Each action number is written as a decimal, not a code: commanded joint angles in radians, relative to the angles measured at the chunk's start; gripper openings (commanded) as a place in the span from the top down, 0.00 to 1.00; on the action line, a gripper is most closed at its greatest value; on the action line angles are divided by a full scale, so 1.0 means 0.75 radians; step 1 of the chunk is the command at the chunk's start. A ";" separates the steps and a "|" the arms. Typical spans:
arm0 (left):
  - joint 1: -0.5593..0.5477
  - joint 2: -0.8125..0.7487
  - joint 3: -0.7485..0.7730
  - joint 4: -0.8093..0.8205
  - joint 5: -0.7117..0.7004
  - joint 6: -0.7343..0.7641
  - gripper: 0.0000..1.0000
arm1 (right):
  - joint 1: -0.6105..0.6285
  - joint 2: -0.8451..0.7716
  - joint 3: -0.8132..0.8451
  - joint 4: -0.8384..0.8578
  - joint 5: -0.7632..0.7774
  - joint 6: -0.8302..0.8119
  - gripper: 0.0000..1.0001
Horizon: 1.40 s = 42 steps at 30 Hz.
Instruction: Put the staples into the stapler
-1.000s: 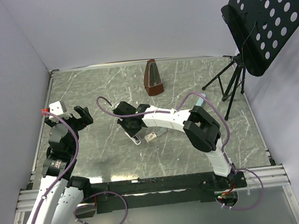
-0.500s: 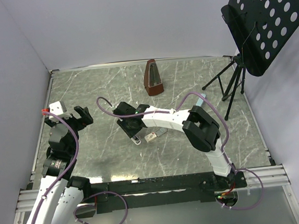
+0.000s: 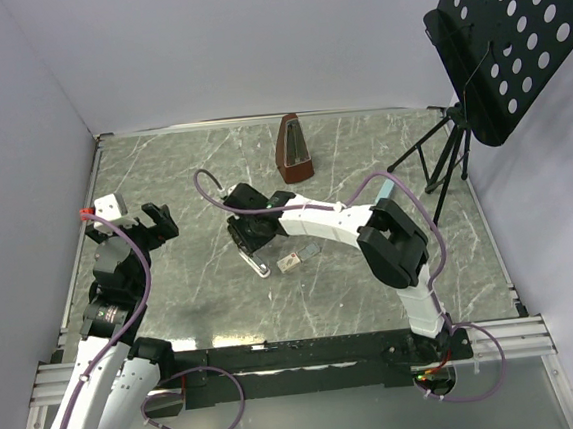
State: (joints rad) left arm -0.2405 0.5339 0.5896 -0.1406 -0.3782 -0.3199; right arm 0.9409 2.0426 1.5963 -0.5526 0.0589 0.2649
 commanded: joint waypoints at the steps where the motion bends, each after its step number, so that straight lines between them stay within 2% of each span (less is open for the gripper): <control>1: 0.004 -0.006 0.055 0.028 0.020 -0.011 0.01 | 0.005 -0.016 -0.003 0.023 -0.007 0.015 0.59; 18: 0.004 0.004 0.057 0.030 0.026 -0.013 0.01 | 0.003 0.038 -0.020 -0.032 -0.048 -0.006 0.59; 42: 0.004 0.006 0.059 0.022 0.036 -0.019 0.01 | 0.009 -0.105 -0.208 -0.014 -0.036 -0.008 0.59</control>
State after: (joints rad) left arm -0.2405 0.5346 0.5896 -0.1410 -0.3637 -0.3202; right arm 0.9428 2.0197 1.4773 -0.5186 0.0132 0.2661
